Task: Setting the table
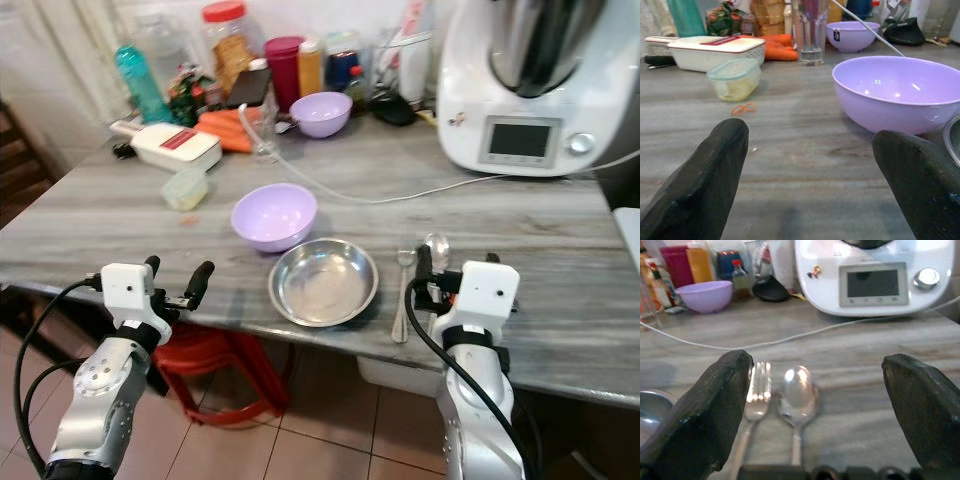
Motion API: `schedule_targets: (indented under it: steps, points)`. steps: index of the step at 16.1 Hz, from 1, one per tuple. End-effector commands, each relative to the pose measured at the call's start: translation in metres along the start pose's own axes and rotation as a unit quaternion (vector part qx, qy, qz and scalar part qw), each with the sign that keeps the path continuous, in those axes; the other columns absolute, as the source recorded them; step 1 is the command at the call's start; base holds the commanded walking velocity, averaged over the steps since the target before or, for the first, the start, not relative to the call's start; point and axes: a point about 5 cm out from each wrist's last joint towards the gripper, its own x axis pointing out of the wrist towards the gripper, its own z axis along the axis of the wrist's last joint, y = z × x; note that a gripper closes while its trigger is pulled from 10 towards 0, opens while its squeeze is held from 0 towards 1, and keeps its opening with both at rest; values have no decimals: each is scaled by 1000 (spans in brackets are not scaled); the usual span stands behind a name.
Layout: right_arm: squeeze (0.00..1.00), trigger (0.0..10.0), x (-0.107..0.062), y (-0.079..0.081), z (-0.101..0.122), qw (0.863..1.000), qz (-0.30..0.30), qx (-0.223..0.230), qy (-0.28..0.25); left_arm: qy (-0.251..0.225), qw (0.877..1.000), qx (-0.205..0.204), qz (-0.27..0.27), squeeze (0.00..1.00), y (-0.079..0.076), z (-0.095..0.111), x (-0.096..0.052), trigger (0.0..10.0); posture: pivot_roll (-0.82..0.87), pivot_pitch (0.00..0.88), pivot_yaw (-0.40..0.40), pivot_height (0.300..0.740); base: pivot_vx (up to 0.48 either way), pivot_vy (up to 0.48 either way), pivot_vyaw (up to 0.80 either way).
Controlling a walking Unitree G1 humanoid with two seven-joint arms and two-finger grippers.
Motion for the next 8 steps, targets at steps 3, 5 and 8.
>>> schedule_targets:
  steps: [3,5,8]
  points:
    - [0,10000,0,5,3,1000,10,2,-9,2,1000,13,13,0,5,2,2,10000,-108,0,133,740,-85,0,-800]
    - [0,10000,-1,5,3,1000,10,3,-9,4,1000,14,15,0,5,1,2,10000,-107,0,131,740,-272,0,-491]
    - [0,10000,-1,9,5,1000,21,-5,-18,6,1000,12,20,0,6,0,1,10000,-106,0,129,740,-299,0,0]
